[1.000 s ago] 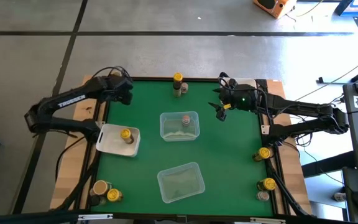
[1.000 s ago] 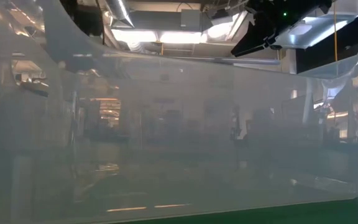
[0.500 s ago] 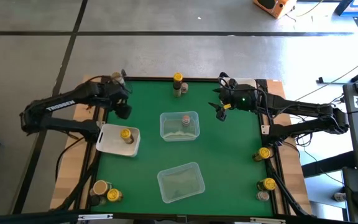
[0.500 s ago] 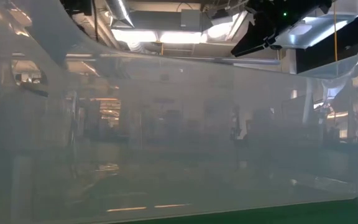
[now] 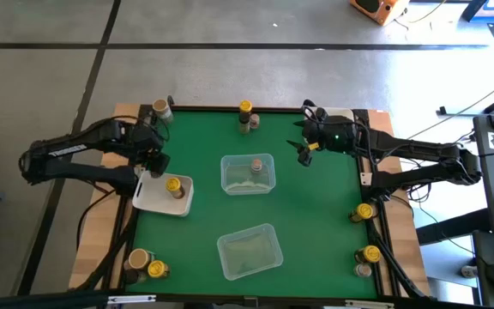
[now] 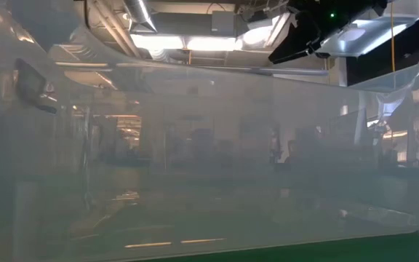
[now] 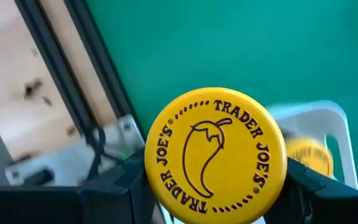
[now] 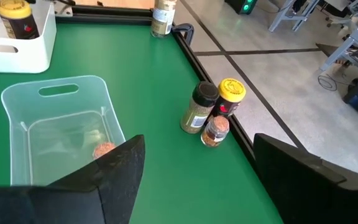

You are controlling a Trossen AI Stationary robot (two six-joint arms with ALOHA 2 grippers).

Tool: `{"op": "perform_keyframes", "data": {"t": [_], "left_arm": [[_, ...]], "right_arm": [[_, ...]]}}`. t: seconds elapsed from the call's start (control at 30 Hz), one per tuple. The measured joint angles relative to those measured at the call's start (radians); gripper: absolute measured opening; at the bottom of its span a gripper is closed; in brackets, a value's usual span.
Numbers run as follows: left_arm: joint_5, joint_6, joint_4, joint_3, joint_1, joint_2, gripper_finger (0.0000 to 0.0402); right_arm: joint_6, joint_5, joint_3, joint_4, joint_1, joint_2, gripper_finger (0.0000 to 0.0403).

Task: Sort spices by type
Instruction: Put the yellow spice can into the bottom white bin

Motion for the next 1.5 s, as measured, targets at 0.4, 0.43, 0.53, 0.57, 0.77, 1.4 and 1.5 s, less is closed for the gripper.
{"op": "perform_keyframes", "data": {"t": [0.4,0.43,0.53,0.57,0.77,1.4,1.5], "left_arm": [[-0.003,-0.184,-0.003,-0.013,-0.204,0.040,0.0210],[-0.003,-0.199,-0.006,-0.024,-0.220,0.047,0.0210],[-0.014,-0.240,-0.003,-0.061,-0.269,0.063,0.0210],[-0.023,-0.253,0.001,-0.070,-0.287,0.069,0.0210],[-0.049,-0.285,0.111,-0.122,-0.379,0.075,0.0210],[-0.178,-0.325,0.133,-0.132,-0.565,0.201,0.0210],[-0.189,-0.314,0.155,-0.132,-0.593,0.219,0.0210]], "right_arm": [[0.000,0.000,0.000,0.013,0.000,0.000,0.0299],[0.000,0.000,0.000,0.013,0.000,0.000,0.0299],[0.000,0.000,0.000,0.013,0.000,0.000,0.0299],[0.000,0.000,0.000,0.013,0.000,0.000,0.0299],[0.000,0.000,0.000,0.014,0.000,0.000,0.0299],[0.000,-0.001,0.000,0.021,0.000,0.000,0.0299],[0.000,-0.001,0.000,0.021,0.000,0.000,0.0299]]}}
